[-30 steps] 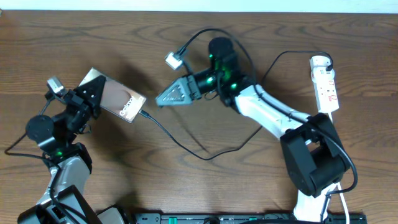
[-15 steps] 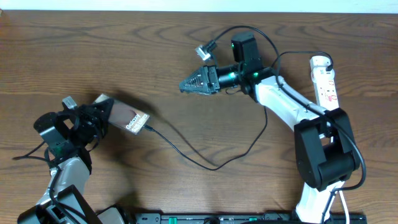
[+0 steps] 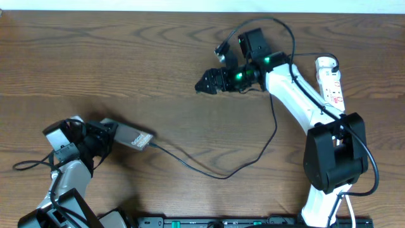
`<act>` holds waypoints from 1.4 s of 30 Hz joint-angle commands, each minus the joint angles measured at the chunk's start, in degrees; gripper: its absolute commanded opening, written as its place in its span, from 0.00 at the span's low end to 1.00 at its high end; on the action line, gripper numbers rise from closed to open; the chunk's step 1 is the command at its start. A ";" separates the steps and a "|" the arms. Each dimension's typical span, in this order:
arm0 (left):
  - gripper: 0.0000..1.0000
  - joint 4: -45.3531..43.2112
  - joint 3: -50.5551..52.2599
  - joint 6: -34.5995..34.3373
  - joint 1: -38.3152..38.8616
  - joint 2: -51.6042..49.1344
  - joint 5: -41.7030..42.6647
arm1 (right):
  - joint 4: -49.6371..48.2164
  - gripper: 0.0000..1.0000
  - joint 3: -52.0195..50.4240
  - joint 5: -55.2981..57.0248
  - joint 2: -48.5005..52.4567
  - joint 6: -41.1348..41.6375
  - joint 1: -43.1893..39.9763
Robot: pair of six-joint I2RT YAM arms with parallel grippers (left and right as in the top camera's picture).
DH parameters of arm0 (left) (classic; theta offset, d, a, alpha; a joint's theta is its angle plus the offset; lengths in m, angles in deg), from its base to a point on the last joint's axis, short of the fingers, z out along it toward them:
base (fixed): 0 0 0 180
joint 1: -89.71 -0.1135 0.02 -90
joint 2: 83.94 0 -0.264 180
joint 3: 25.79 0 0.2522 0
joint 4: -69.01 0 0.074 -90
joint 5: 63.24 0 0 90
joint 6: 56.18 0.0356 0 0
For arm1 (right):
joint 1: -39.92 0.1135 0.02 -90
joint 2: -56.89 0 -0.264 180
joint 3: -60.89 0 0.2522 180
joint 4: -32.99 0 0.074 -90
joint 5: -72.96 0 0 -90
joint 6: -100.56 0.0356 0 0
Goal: Plug charger to phone and switch on socket
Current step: 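Open the right gripper off the plug and raise it away, then lower the plugged-in phone flat onto the table with the left gripper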
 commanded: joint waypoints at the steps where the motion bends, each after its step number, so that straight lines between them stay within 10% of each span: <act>1: 0.07 3.02 -0.72 2.16 -0.17 0.48 -6.08 | 0.76 0.99 2.10 6.45 -0.42 -2.89 0.72; 22: 0.08 13.60 -0.72 2.16 -0.17 0.48 -10.12 | 1.75 0.99 2.25 6.54 -0.48 -2.89 1.51; 42: 0.34 19.71 -0.72 3.91 -0.17 0.48 -13.81 | 1.75 0.99 2.27 5.88 -0.48 -2.89 1.49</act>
